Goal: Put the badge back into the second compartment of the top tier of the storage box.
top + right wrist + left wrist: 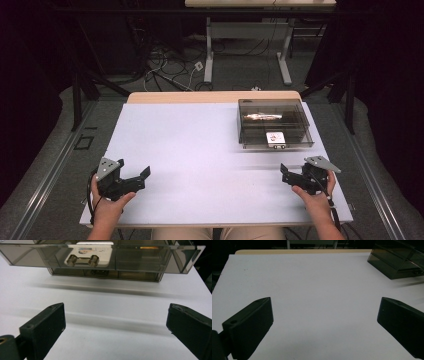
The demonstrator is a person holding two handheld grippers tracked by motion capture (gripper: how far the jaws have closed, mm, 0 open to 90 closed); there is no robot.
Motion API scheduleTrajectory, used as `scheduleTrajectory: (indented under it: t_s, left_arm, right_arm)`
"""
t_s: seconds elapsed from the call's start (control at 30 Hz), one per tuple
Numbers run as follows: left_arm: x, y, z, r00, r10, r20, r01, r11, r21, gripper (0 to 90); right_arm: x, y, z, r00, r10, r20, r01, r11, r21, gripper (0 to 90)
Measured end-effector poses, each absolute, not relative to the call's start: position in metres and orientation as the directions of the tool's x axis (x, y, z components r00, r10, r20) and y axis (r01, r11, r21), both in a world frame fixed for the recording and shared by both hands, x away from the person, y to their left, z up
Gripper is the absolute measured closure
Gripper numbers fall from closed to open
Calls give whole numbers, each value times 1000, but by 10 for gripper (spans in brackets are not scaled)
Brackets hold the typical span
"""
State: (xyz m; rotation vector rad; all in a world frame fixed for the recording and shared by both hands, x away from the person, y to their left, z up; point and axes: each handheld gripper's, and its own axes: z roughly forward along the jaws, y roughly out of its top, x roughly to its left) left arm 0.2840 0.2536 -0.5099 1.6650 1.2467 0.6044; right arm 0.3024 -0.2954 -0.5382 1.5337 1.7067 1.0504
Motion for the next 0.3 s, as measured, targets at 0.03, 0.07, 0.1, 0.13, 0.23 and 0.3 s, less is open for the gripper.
scheduleTrajectory:
  t_s: [0.03, 0.07, 0.1, 0.13, 0.23, 0.3]
  left_arm:
    - [284, 254, -510, 361, 922, -141, 460, -45, 887, 5]
    - [284, 254, -510, 359, 922, -144, 459, -40, 888, 5]
    - [284, 254, -510, 359, 922, -143, 460, -42, 887, 5]
    - [285, 254, -510, 359, 922, -142, 460, -42, 887, 5]
    - [285, 254, -510, 360, 922, -141, 460, -44, 887, 5]
    - [285, 254, -510, 360, 923, -138, 460, -46, 887, 5]
  right_arm:
    - [303, -296, -539, -144, 987, 72, 506, 11, 862, 22]
    - [303, -295, -539, -138, 987, 78, 512, 4, 859, 22]
    - [305, -295, -541, -130, 989, 74, 483, -2, 876, 22]
    - [303, -296, -540, -138, 988, 73, 512, 8, 859, 22]
    - [303, -296, -540, -142, 987, 72, 511, 11, 859, 22]
    - [303, -295, -540, -139, 987, 79, 515, 4, 857, 22]
